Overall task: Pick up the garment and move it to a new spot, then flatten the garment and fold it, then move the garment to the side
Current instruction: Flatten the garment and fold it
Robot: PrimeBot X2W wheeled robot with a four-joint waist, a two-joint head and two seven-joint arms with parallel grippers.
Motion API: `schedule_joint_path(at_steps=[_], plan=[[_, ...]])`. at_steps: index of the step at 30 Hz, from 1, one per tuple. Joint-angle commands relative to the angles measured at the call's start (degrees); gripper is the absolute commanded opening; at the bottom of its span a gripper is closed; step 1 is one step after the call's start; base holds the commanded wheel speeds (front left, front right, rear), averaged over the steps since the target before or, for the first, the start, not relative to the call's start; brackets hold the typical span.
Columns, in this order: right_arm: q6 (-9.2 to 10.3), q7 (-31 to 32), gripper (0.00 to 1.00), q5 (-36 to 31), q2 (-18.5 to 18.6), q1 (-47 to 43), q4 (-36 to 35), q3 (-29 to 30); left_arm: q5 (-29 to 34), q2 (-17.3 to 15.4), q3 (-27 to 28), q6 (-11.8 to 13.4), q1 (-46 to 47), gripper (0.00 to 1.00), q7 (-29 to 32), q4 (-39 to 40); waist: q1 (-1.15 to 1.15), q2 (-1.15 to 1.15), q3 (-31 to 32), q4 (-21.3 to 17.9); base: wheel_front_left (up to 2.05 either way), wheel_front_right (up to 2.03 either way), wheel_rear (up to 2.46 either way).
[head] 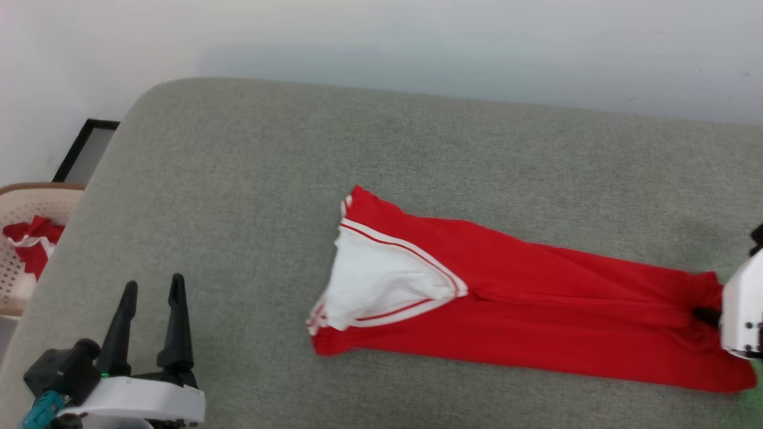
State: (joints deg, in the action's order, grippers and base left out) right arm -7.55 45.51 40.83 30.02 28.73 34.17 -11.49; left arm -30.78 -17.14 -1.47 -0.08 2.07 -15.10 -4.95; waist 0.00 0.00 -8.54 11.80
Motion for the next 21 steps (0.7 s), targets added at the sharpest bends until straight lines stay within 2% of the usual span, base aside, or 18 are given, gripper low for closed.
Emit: schedule_joint_path(at_steps=[1, 7, 13, 17, 21], plan=[[0.12, -0.5, 0.0, -0.7, 1.5, 0.1, 1.0, 0.2, 0.7, 0.4, 0.4, -0.5, -0.3, 1.0, 0.0, -0.2, 0.0, 0.0, 0.3, -0.5, 0.0, 0.0, 0.0], [0.11, -2.9, 0.0, -2.1, 5.6, 2.2, 4.4, 0.9, 1.9, 1.4, 1.4, -1.6, -0.6, 1.0, 0.0, -0.7, 0.0, 0.0, 0.8, -1.2, 0.0, 0.0, 0.0], [0.11, -3.4, 0.0, -4.0, 7.5, 4.9, 8.0, 0.4, 2.7, 1.7, 2.1, -2.4, -1.3, 1.0, 0.0, -1.7, 0.0, 0.0, 1.6, -2.3, 0.0, 0.0, 0.0], [0.11, -2.4, 0.0, -3.7, 7.1, 5.8, 6.4, -1.9, 2.8, 1.9, 2.7, -2.6, -2.1, 1.0, 0.0, -2.3, 0.0, 0.0, 2.9, -3.6, 0.0, 0.0, 0.0], [0.1, -0.3, 0.0, 0.1, 6.0, 4.9, 1.3, -4.2, 2.8, 2.1, 3.3, -2.6, -3.4, 1.0, 0.0, -2.5, 0.0, 0.0, 4.7, -4.8, 0.0, 0.0, 0.0]])
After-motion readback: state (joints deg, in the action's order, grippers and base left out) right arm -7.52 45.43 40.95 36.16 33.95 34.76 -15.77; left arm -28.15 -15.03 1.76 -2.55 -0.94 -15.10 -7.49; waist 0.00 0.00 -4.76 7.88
